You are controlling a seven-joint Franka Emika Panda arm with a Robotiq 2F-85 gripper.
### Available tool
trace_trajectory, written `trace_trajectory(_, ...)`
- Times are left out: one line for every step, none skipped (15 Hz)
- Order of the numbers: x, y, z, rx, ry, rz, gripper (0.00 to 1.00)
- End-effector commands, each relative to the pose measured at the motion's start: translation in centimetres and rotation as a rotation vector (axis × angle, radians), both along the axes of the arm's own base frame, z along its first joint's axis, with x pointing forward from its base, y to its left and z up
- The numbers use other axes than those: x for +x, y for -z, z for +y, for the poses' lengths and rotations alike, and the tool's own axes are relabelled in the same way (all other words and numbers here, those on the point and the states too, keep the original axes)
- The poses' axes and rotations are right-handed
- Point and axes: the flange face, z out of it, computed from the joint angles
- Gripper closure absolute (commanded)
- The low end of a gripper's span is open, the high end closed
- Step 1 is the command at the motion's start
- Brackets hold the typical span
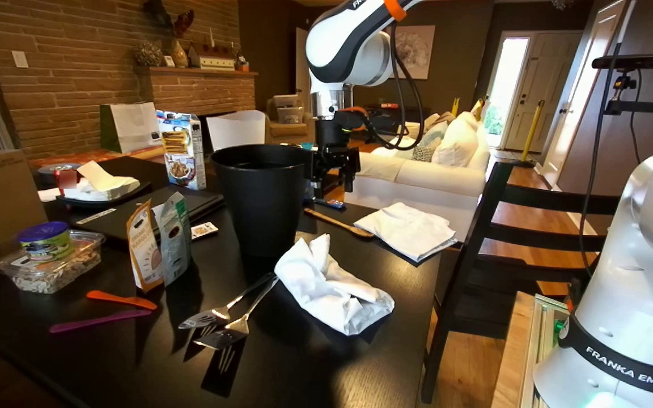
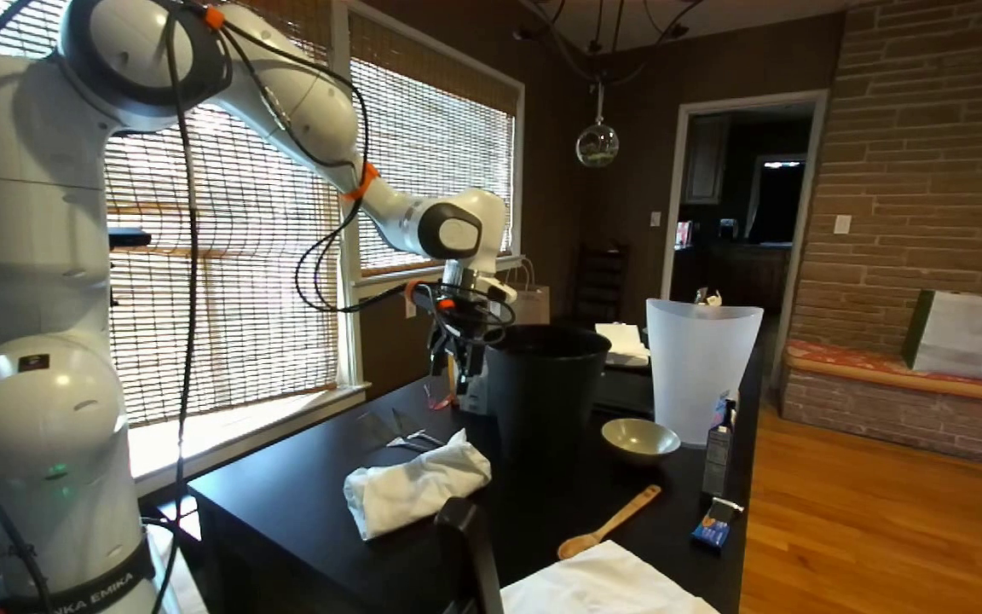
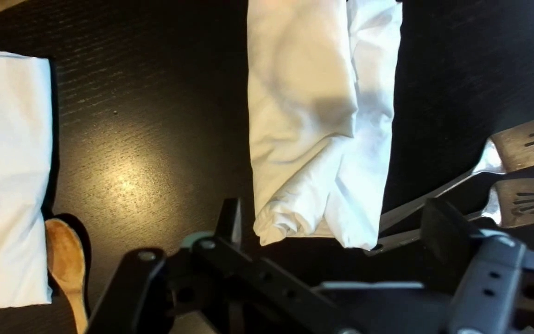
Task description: Fold the towel in half
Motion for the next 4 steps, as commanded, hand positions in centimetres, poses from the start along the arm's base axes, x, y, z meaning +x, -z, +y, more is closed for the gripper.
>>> trace_trajectory(0.05, -0.16, -0.09, 0.001, 0.0, 0.002, 0.0)
trace_trajectory(0.05, -0.18, -0.1, 0.001, -0.001, 0.003, 0.0)
trace_trajectory(0.04, -0.18, -0.1, 0.001, -0.001, 0.004, 0.0)
trace_trajectory(0.04, -0.17, -0.1, 0.001, -0.001, 0.004, 0.0)
